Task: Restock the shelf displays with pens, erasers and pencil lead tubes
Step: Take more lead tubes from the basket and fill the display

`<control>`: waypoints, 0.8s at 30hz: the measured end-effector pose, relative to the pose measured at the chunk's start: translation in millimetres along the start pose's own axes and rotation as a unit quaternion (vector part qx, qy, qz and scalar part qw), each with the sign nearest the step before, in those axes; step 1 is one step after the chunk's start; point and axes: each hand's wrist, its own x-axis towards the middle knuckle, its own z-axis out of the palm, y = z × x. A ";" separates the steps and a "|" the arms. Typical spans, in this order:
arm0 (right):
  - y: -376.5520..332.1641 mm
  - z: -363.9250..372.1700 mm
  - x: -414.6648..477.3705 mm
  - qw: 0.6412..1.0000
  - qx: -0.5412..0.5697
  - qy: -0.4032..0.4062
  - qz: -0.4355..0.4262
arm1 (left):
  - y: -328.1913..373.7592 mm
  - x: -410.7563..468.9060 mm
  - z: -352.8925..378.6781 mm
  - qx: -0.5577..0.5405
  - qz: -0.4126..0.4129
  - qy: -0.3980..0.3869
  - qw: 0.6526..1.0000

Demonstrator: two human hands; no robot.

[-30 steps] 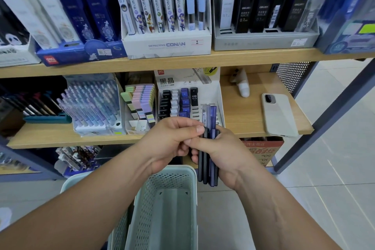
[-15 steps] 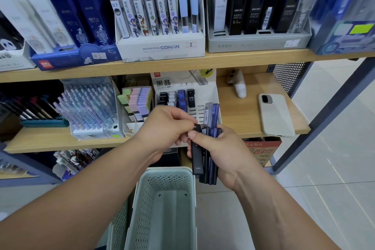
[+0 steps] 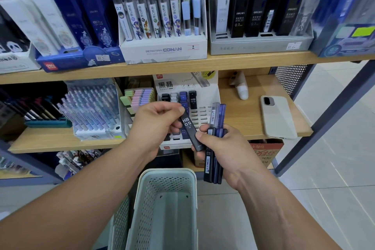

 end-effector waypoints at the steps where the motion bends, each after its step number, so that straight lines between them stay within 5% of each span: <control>1: 0.4 -0.9 0.2 1.000 -0.014 0.006 -0.005 | 0.5 2.4 0.5 0.016 -0.007 -0.008 1.000; 4: 1.5 -4.7 0.4 1.000 -0.009 0.025 0.002 | 7.0 12.0 3.4 0.060 -0.021 -0.029 0.998; 9: 0.5 -24.0 8.4 0.979 0.159 0.123 0.042 | 29.8 35.5 8.2 0.124 0.062 -0.030 0.990; 13: 1.1 -33.6 13.6 0.975 0.169 0.140 0.031 | 27.8 53.0 14.1 0.278 0.153 -0.006 0.948; 18: 1.6 -31.3 15.8 0.977 0.171 0.123 0.037 | 12.1 68.6 25.8 0.343 0.247 0.015 0.906; 24: -2.6 -31.2 16.1 0.977 0.172 0.119 0.028 | 2.1 84.9 29.5 0.435 0.277 0.034 0.856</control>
